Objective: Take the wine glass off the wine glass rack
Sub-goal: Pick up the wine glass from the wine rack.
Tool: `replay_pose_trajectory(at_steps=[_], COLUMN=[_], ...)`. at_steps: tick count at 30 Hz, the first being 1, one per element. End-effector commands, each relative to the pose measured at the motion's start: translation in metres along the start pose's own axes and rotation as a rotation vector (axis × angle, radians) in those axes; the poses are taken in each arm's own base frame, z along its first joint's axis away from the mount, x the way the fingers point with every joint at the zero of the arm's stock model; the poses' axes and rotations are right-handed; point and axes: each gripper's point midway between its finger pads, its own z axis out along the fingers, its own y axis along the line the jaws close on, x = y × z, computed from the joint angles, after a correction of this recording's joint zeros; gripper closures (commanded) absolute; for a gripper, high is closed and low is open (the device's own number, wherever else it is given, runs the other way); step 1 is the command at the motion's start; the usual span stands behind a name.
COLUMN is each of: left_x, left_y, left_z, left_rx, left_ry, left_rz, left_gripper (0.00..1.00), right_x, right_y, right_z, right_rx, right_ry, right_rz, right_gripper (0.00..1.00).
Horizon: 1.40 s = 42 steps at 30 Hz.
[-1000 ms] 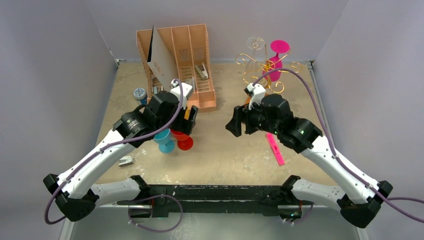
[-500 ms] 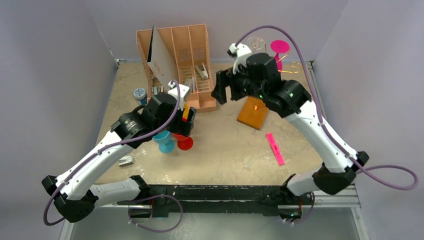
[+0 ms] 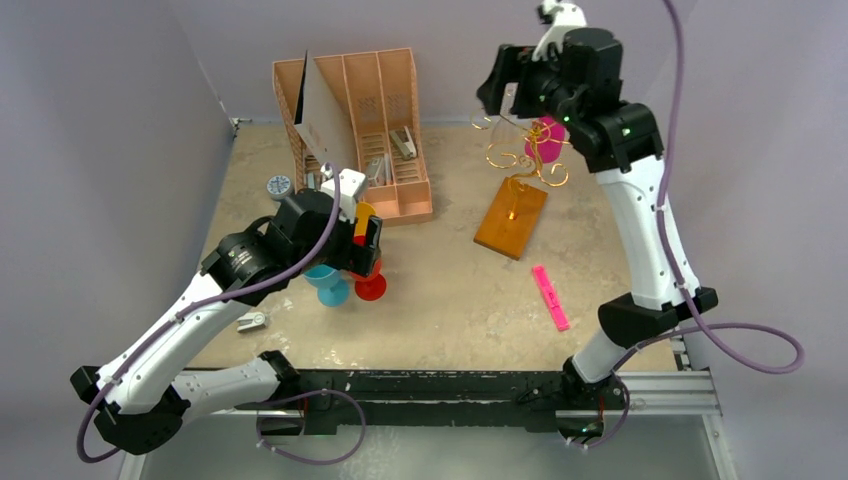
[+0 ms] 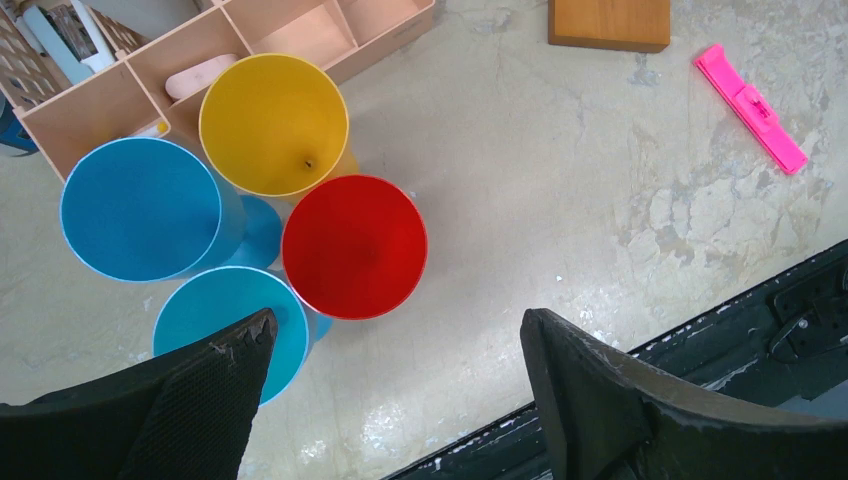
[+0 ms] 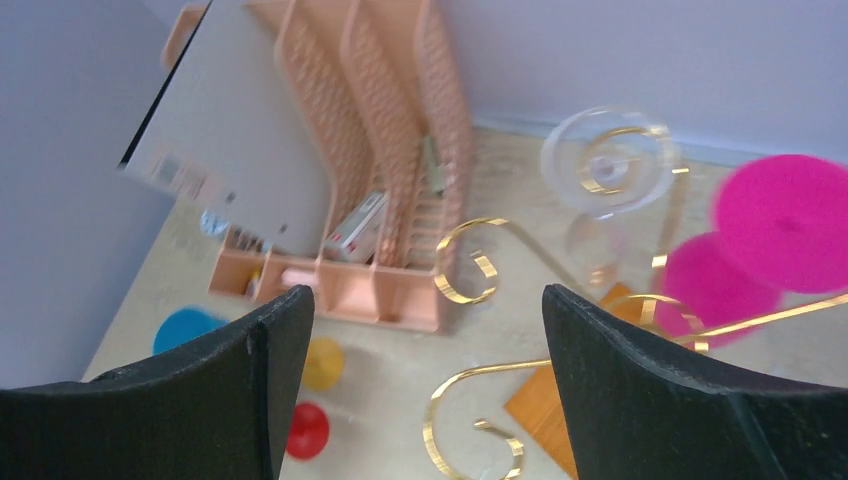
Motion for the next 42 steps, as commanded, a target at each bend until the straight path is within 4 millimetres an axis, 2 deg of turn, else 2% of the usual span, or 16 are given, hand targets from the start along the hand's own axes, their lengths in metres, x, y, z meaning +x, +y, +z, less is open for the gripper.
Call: replay_pose_trajectory(at_steps=[1,4,7,9,13,15,17,18,25,35,42], left_x=[-0.017,-0.014,-0.012,-0.014,-0.015,-0.012,-0.01,-0.01,-0.01,-0.015,-0.016], left_y=[-0.001,-0.001,-0.001,-0.001,-0.003,0.0,0.001,0.002,0.001,0.002,0.004], left_z=[-0.01,-0.009,-0.009,-0.01,-0.012,-0.012,-0.012,-0.011,-0.01,-0.012,-0.014], left_rx=[0.004,0.005,0.003,0.008,0.019,0.008,0.002,0.0,-0.001,-0.011,-0.023], left_ry=[-0.051,-0.041,-0.037,-0.046,-0.054,-0.047,-0.044,-0.042,-0.036,-0.049,-0.052], left_rz=[-0.027,-0.024,-0.026,-0.028,-0.023,-0.023,-0.022,-0.02,-0.02,-0.026,-0.029], left_gripper=[0.09,0.09,0.09,0.09,0.08,0.08,0.08,0.08,0.07,0.07,0.06], right_x=[-0.035,-0.033,-0.043,-0.047,-0.041,-0.039,-0.035,-0.033,-0.015,-0.005,0.01], right_y=[-0.032,-0.069,-0.091,-0.113,-0.158,-0.176,-0.182,-0.192,-0.209,-0.213,-0.214], right_z=[-0.009,-0.004,-0.005,-0.003,0.004,0.006,0.011,0.011,0.023,0.026,0.034], right_rx=[0.071,0.156,0.133,0.193,0.284,0.307,0.313,0.33,0.364,0.364,0.35], right_ry=[-0.099,-0.09,-0.124,-0.148,-0.118,-0.118,-0.113,-0.112,-0.043,-0.002,0.045], right_rz=[0.06,0.154,0.273,0.295,0.376,0.409,0.426,0.437,0.435,0.387,0.387], right_gripper=[0.14,0.14,0.14,0.14,0.14,0.17,0.2,0.22,0.37,0.52,0.54])
